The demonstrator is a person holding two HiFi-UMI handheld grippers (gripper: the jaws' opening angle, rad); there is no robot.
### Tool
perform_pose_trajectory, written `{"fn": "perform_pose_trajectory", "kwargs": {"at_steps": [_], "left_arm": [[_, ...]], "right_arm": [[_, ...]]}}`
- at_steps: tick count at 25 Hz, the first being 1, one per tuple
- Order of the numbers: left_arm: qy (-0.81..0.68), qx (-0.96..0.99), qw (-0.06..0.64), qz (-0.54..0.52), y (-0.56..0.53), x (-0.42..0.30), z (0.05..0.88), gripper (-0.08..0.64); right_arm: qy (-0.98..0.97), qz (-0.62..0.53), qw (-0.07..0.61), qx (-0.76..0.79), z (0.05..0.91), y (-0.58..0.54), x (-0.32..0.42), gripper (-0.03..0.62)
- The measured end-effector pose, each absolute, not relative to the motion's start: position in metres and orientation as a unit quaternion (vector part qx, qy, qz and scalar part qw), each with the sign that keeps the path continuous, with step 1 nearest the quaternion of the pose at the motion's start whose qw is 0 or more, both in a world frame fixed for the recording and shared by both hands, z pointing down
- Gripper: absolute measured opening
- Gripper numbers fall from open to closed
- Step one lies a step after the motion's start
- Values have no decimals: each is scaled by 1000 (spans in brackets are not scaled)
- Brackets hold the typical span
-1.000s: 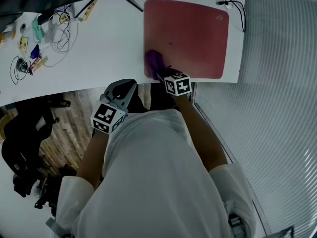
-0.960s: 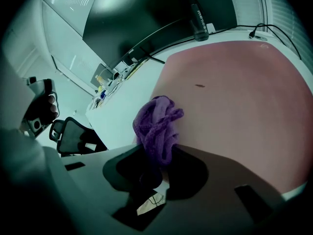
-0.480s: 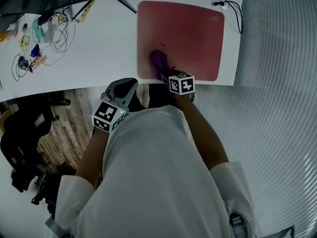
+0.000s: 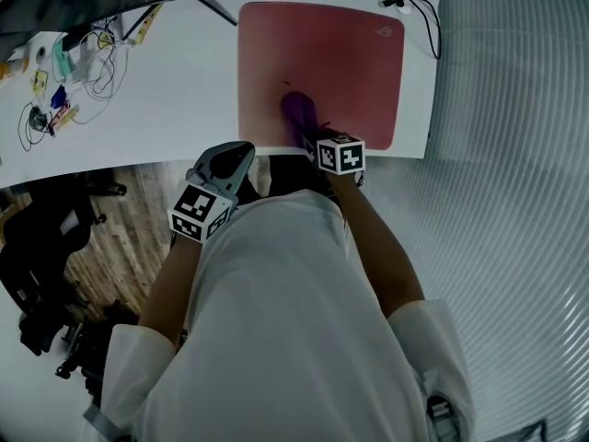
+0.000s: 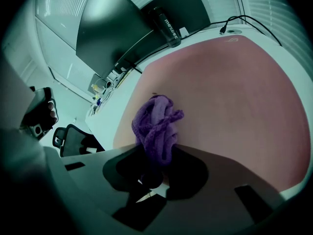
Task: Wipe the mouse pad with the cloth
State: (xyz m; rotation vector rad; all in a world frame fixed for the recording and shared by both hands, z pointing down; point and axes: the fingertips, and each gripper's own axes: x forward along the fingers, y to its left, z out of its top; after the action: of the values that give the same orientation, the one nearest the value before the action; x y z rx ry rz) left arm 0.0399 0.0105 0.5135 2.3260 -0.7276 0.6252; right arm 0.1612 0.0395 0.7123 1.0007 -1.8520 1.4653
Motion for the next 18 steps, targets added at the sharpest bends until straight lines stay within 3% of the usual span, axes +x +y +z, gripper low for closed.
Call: {"fn": "perform_pose_trajectory", "kwargs": {"at_steps": [18], "left_arm": [[-270,880,312,237,10,97,521,23]], "right_arm": [[-679,548,280,401,714,43,250,121]]}}
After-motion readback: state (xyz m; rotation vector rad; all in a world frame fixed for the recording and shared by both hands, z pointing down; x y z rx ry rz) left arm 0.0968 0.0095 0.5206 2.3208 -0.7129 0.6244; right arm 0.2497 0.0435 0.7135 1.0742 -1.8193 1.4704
